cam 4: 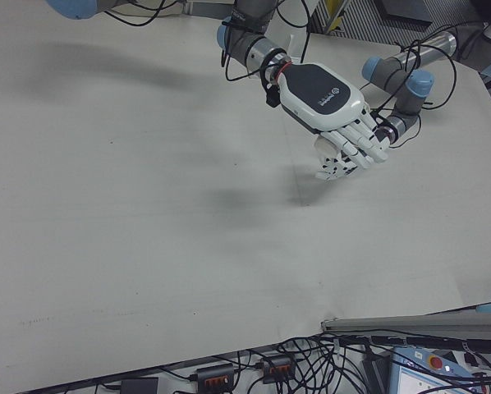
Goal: Pour water
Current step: 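Turn the white cup upright and withdraw the left hand with beige cup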
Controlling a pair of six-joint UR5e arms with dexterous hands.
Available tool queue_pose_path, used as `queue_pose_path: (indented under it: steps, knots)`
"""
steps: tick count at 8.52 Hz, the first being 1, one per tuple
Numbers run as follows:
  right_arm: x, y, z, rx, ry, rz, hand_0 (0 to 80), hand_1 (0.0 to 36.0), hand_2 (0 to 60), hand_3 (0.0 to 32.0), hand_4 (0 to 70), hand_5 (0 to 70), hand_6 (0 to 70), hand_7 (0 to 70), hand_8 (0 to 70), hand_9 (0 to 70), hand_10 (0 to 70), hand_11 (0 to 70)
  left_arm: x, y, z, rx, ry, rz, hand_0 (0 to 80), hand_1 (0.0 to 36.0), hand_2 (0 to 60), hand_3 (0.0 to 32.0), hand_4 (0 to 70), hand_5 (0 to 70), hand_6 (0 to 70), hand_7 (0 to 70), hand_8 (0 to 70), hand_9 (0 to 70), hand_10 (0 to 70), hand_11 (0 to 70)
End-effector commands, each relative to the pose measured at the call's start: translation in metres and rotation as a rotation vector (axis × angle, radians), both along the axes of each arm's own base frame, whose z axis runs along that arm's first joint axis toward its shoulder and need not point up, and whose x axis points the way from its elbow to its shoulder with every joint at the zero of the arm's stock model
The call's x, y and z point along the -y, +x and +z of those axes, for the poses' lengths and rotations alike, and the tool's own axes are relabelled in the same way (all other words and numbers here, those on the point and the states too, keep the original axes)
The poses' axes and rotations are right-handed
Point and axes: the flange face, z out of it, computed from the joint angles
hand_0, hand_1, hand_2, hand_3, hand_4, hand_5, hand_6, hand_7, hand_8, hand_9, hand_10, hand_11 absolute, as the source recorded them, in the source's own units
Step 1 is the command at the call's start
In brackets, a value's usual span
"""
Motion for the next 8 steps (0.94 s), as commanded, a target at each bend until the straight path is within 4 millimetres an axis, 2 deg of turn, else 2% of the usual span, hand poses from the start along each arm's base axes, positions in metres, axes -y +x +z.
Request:
queue_pose_path:
  steps: [1,2,3,4,5,6,7,8]
  knots:
    - [0.013,0.024,0.016,0.082,-0.036,-0.005,63.9,28.1,19.9,0.0,31.6,70.0,14.2,24.8,1.8,3.5,6.6,12.0,0.024,-0.049,0.053,0.031,-0.076,-0.043,55.0,36.0,60.0,0.0,21.5,70.0,48.8,60.6,31.6,43.4,12.6,21.1]
    - [0.020,0.040,0.038,0.129,-0.073,-0.021,62.9,27.4,19.8,0.0,33.8,70.0,13.3,22.9,1.6,3.1,6.3,11.5,0.039,-0.089,0.089,0.037,-0.108,-0.086,55.3,36.0,60.0,0.0,20.9,70.0,48.3,59.8,31.7,43.6,12.6,21.1]
    - [0.024,0.063,0.084,0.217,-0.162,-0.027,62.0,27.5,21.6,0.0,34.4,69.0,12.1,19.9,1.4,2.5,5.4,10.1,0.042,-0.135,0.141,0.055,-0.153,-0.127,55.5,36.0,60.0,0.0,20.8,70.0,48.3,59.8,31.8,43.6,12.5,20.9]
    - [0.022,0.076,0.134,0.304,-0.255,-0.055,62.6,28.9,24.0,0.0,33.3,62.8,10.8,15.8,1.1,1.7,4.8,9.4,0.042,-0.186,0.190,0.081,-0.186,-0.182,55.4,36.0,60.0,0.0,21.1,70.0,48.8,60.0,32.0,43.8,12.6,21.0]
    - [0.026,0.087,0.168,0.372,-0.318,-0.072,62.2,28.9,25.1,0.0,34.7,54.1,9.6,12.6,0.9,1.1,4.8,9.4,0.041,-0.234,0.225,0.096,-0.222,-0.237,55.0,36.0,60.0,0.0,21.1,70.0,49.6,59.5,32.9,44.5,12.4,20.8]
    - [0.031,0.097,0.197,0.444,-0.370,-0.088,60.4,28.1,25.6,0.0,32.5,51.1,8.9,11.1,0.7,0.8,5.0,9.5,0.033,-0.279,0.261,0.124,-0.255,-0.293,54.3,36.0,60.0,0.0,20.4,70.0,48.8,58.8,32.8,44.5,12.4,20.6]
    - [0.035,0.103,0.223,0.518,-0.420,-0.108,59.1,27.5,24.8,0.0,28.5,49.2,8.5,10.1,0.7,0.6,4.6,9.1,0.008,-0.314,0.309,0.160,-0.293,-0.345,53.1,36.0,60.0,0.0,19.1,70.0,47.2,57.7,32.7,44.7,12.4,20.6]
    - [0.040,0.113,0.242,0.565,-0.452,-0.107,58.4,26.9,24.1,0.0,25.5,47.3,7.8,9.0,0.5,0.4,4.5,8.8,-0.010,-0.343,0.348,0.139,-0.341,-0.442,53.0,36.0,60.0,0.0,19.7,70.0,47.4,57.5,33.3,45.2,12.6,20.8]
